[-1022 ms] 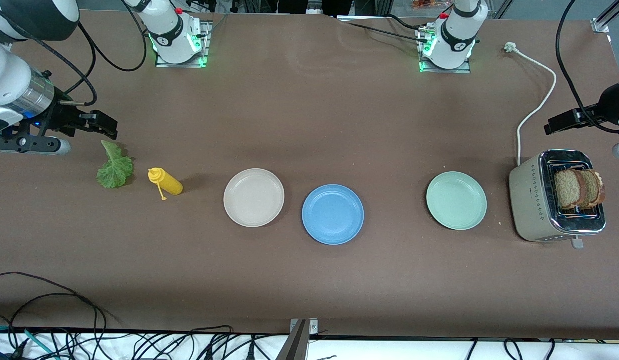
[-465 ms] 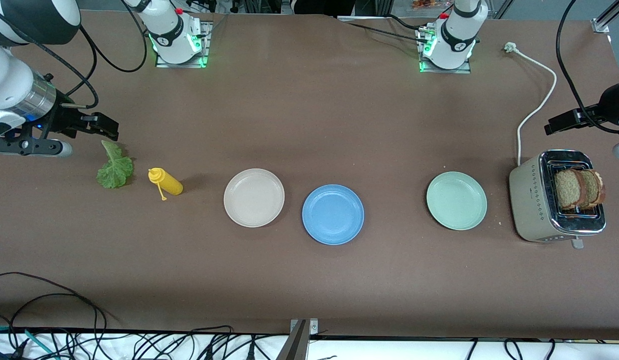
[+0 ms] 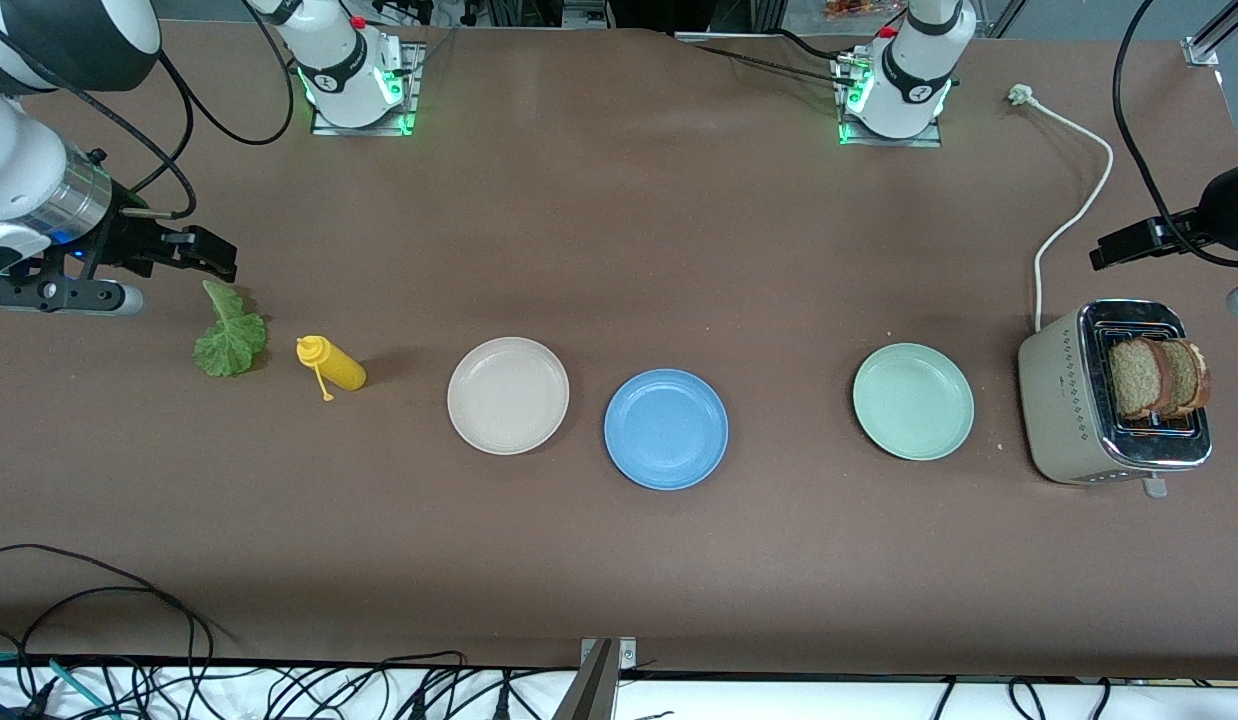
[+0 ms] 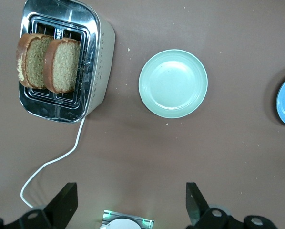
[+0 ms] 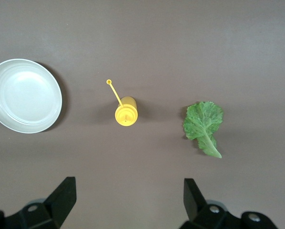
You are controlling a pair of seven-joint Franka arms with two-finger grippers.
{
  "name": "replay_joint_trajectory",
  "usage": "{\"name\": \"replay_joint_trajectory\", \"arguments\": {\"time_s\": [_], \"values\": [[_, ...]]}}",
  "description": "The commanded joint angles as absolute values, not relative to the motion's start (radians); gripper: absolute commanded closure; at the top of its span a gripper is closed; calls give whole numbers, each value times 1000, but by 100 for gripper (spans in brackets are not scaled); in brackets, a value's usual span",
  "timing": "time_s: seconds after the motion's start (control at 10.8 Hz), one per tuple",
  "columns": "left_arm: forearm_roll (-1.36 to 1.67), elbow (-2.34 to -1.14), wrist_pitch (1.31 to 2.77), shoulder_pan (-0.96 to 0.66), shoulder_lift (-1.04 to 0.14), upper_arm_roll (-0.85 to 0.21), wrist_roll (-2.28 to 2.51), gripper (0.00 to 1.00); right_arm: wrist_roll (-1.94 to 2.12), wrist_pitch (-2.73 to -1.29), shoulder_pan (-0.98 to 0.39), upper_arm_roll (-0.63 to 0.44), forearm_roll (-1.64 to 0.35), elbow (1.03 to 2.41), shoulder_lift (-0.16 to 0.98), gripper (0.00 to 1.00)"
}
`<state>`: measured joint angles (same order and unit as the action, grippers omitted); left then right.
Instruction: Make sandwich in blue plate with both arms
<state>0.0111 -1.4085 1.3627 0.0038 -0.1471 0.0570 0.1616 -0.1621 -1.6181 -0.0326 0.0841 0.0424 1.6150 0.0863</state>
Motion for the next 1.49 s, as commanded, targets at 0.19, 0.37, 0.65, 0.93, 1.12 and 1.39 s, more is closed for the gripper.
{"name": "replay_joint_trajectory", "arguments": {"time_s": [0.19,0.37,0.65,0.93,1.12,1.39], "values": [[-2,-1399,1356,49,-205,61,94,0,-161,-1611,-29,80,40,1606,91,0],[2,-1399,1356,93,-239,61,63,0,-161,-1612,-28,80,40,1606,91,0],[-37,-1401,1365,106,-270,75,61,0,-161,-1612,-28,80,41,1606,92,0],[-97,-1451,1605,136,-297,72,-96,0,-161,-1612,-28,80,41,1606,97,0],[-65,-1462,1670,184,-328,71,-184,0,-161,-1612,-28,78,41,1606,97,0],[26,-1491,1753,235,-389,71,-264,0,-161,-1612,-28,80,40,1606,97,0]]}}
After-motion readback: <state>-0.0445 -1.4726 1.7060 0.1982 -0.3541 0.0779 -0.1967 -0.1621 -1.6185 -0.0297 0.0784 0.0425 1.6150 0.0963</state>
